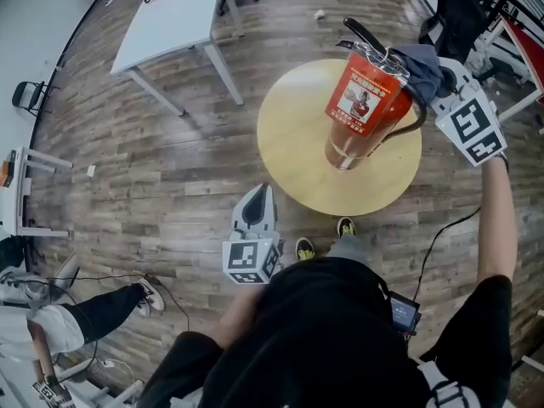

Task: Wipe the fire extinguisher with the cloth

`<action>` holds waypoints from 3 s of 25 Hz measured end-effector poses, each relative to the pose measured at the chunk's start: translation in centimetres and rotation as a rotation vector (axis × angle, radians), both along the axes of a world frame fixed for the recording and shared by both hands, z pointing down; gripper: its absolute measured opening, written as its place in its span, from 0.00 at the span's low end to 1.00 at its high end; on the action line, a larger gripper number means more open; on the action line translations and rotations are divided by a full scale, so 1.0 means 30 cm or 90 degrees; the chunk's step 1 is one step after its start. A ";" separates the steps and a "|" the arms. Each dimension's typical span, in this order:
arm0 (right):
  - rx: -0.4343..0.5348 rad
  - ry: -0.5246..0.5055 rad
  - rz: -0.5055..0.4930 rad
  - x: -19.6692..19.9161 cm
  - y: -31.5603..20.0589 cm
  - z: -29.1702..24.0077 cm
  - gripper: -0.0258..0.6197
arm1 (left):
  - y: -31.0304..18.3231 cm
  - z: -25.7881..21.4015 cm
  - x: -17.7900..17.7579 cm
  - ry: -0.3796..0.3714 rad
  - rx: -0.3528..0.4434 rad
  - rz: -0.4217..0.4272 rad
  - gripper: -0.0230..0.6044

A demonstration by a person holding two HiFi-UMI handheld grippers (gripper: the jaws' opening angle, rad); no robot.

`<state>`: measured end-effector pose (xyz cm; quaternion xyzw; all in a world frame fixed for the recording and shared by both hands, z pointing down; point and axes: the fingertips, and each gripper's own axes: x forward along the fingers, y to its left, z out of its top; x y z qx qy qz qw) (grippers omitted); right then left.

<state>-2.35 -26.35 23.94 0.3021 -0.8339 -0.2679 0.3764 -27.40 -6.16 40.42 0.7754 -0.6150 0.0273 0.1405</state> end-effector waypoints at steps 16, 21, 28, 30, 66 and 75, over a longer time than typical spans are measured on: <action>0.165 0.095 -0.154 -0.004 0.284 -0.094 0.17 | -0.012 0.010 0.010 -0.007 -0.011 0.012 0.06; 0.014 -0.128 -0.092 -0.101 0.445 0.012 0.17 | 0.004 0.015 0.033 -0.005 -0.015 0.027 0.06; -0.061 -0.217 -0.036 -0.211 0.420 0.368 0.17 | 0.059 0.022 0.019 -0.004 -0.019 0.017 0.06; -0.107 -0.197 -0.031 -0.227 0.418 0.536 0.17 | 0.077 0.032 0.007 -0.004 -0.027 0.012 0.06; -0.418 -0.039 0.220 -0.050 0.348 1.385 0.17 | 0.173 0.085 -0.007 -0.049 -0.069 0.023 0.06; -0.386 -0.043 0.279 0.033 0.278 1.394 0.17 | 0.156 0.101 -0.014 -0.072 -0.085 -0.004 0.06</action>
